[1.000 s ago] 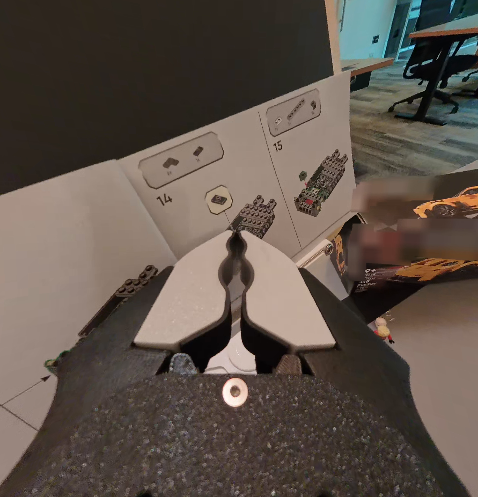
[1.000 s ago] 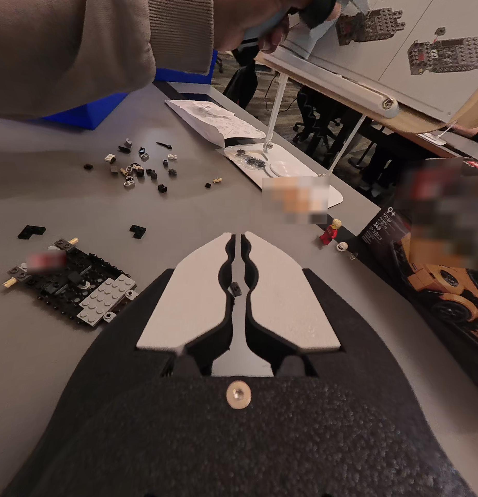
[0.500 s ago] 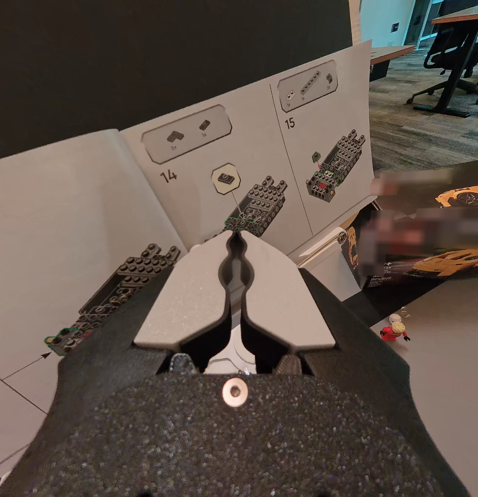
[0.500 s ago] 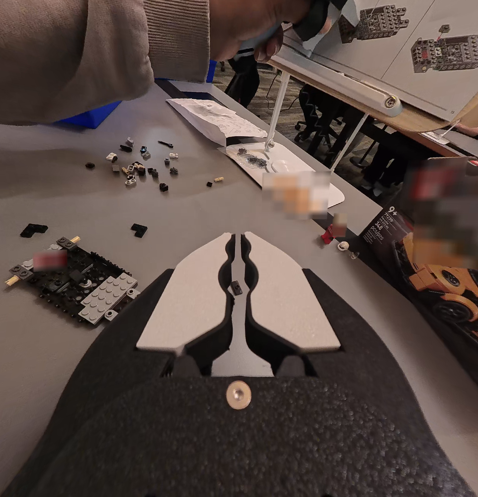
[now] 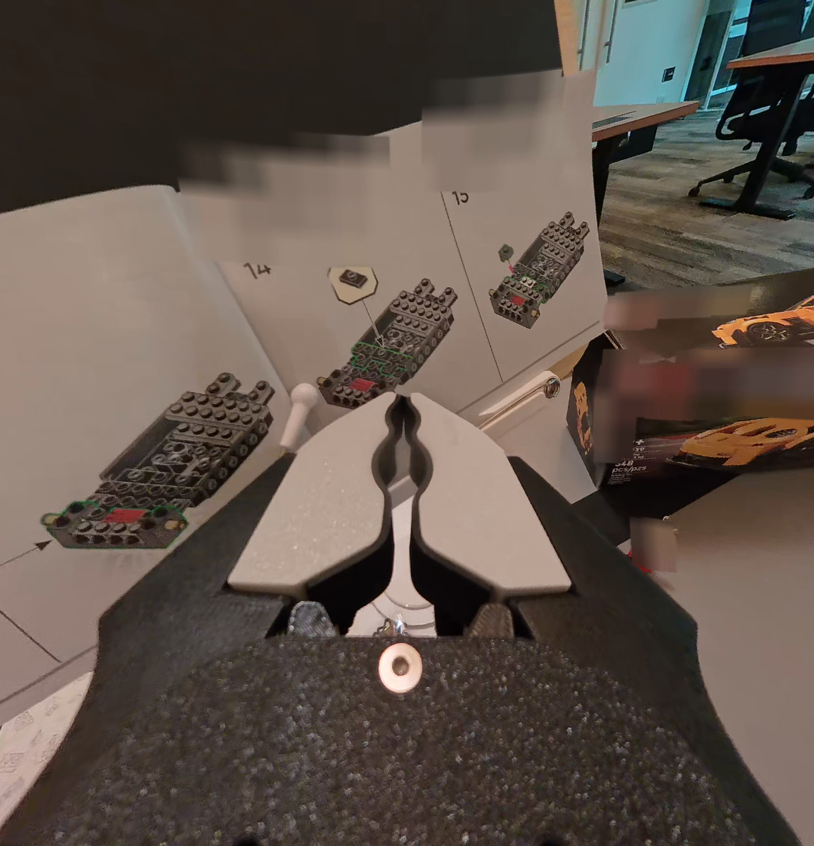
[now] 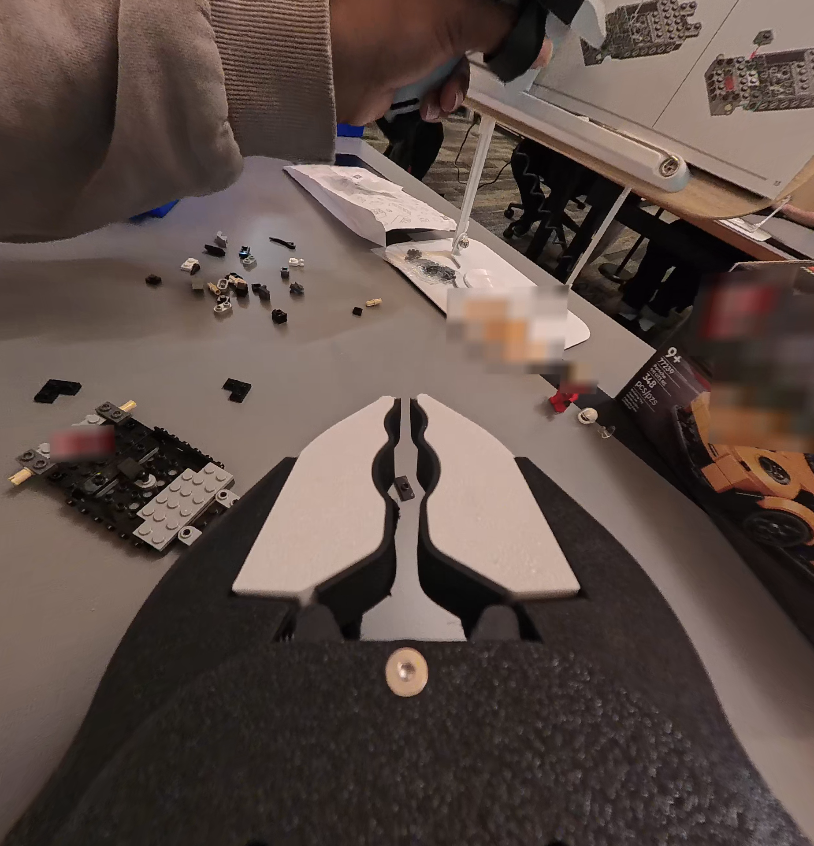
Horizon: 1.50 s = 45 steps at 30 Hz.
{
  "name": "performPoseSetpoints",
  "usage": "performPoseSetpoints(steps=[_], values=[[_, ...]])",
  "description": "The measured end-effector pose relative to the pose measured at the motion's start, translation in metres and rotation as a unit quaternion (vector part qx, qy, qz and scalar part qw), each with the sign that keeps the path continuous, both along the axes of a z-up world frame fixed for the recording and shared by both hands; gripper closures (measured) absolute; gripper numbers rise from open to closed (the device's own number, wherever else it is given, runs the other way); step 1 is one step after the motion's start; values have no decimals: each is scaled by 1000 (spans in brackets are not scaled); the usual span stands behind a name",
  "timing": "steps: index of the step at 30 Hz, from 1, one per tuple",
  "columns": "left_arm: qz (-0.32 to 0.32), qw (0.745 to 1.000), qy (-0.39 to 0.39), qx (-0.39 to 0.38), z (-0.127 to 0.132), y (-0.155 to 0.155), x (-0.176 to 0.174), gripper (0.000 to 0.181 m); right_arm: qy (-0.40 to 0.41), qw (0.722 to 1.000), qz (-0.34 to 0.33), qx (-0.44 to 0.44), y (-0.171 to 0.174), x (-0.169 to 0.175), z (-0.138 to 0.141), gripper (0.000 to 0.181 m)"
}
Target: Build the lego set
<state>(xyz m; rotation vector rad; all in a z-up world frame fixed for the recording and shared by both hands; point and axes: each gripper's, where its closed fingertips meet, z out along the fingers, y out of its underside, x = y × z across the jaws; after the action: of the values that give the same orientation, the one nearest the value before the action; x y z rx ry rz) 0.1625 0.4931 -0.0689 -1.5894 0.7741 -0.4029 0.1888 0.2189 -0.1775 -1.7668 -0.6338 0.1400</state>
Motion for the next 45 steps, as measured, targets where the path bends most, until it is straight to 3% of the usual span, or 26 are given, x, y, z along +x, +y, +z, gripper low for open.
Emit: performPoseSetpoints(steps=[12, 17, 24, 30, 37, 43, 45], values=[[-6, 1000, -12, -9, 2, -2, 5, 181, -2, 1000, 1, -2, 0, 0, -1, 178], [-46, 999, -12, -16, -3, -27, -7, 181, -3, 1000, 4, -2, -1, -2, -2, 177], [-197, 975, 56, -86, -54, -134, -51, 181, -8, 1000, 25, -14, -3, -13, -9, 177], [-270, 939, 145, -153, -119, -217, -113, 174, -41, 988, 121, -85, -10, -55, -34, 165], [-270, 930, 183, -166, -163, -246, -145, 171, -107, 937, 241, -230, -5, -107, -72, 160], [-294, 918, 199, -177, -172, -255, -149, 171, -150, 914, 237, -295, 7, -122, -98, 159], [-309, 911, 205, -180, -176, -263, -147, 171, -148, 917, 228, -292, 12, -125, -99, 165]])
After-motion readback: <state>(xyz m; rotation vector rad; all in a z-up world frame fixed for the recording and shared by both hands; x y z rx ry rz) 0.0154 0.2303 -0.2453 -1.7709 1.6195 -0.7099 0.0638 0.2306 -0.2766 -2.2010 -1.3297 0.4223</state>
